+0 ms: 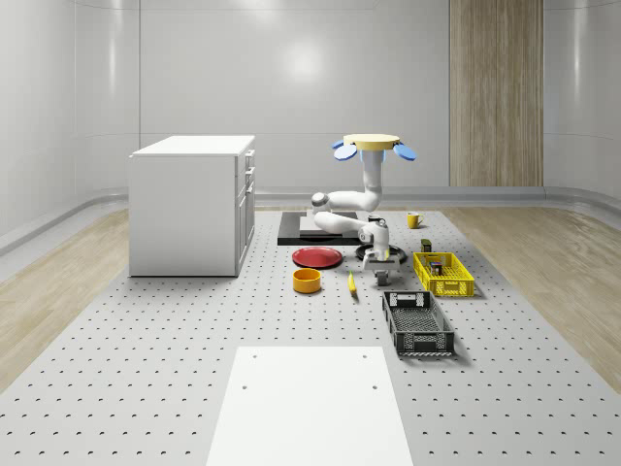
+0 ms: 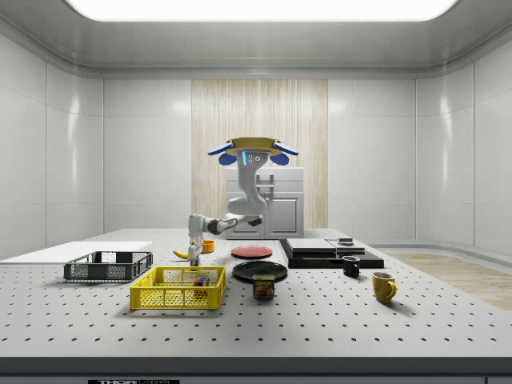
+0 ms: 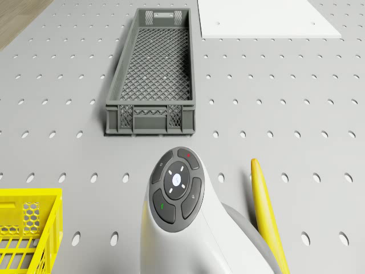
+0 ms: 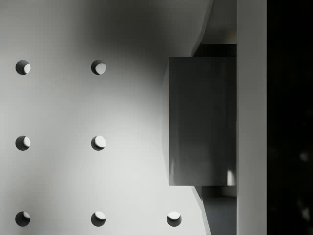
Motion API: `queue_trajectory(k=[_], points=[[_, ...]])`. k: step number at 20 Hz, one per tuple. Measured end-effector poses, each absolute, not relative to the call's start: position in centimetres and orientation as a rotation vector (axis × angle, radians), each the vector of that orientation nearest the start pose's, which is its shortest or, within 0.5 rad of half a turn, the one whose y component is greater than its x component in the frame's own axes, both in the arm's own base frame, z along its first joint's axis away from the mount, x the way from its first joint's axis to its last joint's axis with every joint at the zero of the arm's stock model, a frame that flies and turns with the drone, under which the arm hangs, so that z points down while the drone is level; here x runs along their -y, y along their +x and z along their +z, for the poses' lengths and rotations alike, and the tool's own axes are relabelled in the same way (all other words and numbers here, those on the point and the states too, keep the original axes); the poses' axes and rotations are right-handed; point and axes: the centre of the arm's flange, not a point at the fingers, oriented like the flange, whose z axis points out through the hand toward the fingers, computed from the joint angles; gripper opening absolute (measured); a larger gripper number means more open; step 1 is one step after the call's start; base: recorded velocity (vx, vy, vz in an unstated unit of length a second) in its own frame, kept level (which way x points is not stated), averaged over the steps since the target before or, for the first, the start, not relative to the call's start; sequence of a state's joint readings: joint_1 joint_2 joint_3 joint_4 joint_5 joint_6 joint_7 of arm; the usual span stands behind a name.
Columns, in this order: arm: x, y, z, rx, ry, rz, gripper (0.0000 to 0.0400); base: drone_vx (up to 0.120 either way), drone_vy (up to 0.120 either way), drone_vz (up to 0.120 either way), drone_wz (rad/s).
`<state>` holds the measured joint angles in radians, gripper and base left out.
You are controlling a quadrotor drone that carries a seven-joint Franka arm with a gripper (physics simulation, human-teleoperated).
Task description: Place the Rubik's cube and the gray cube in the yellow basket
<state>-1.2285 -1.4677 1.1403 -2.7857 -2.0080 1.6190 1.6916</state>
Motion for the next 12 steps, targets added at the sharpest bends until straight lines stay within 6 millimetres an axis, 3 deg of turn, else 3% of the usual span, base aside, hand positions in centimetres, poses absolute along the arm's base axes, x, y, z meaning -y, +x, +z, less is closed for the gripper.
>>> queue_trajectory(k=[6, 12], points=[[0.6, 31.5, 53.9, 0.002, 0.001, 0.786, 0.0250, 0.000, 0.000, 0.120, 0.000], [0.6, 31.5, 53.0, 0.002, 0.001, 0.786, 0.0250, 0.000, 0.000, 0.120, 0.000]])
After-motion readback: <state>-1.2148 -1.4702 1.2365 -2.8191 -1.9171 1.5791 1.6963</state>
